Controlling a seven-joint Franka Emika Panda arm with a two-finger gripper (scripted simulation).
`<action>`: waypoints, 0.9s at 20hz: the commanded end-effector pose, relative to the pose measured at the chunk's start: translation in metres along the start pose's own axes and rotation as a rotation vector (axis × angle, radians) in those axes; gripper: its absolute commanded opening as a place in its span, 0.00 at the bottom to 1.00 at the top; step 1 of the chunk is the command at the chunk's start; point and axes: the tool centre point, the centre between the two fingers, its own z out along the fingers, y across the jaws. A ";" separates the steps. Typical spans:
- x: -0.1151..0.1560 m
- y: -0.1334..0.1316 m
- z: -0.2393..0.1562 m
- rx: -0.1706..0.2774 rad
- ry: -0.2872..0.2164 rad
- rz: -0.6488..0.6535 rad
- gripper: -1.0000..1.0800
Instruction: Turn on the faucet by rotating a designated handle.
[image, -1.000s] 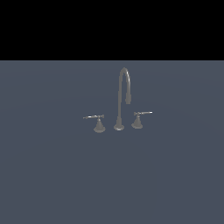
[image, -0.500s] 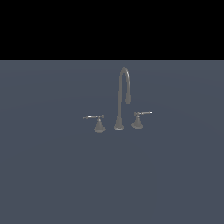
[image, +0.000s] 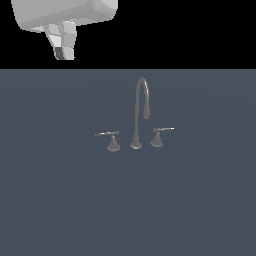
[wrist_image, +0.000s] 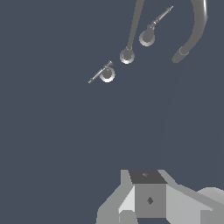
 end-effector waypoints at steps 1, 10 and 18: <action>0.007 -0.010 0.016 0.002 0.001 0.053 0.00; 0.034 -0.041 0.068 0.003 0.005 0.226 0.00; 0.061 -0.061 0.110 0.002 0.009 0.365 0.00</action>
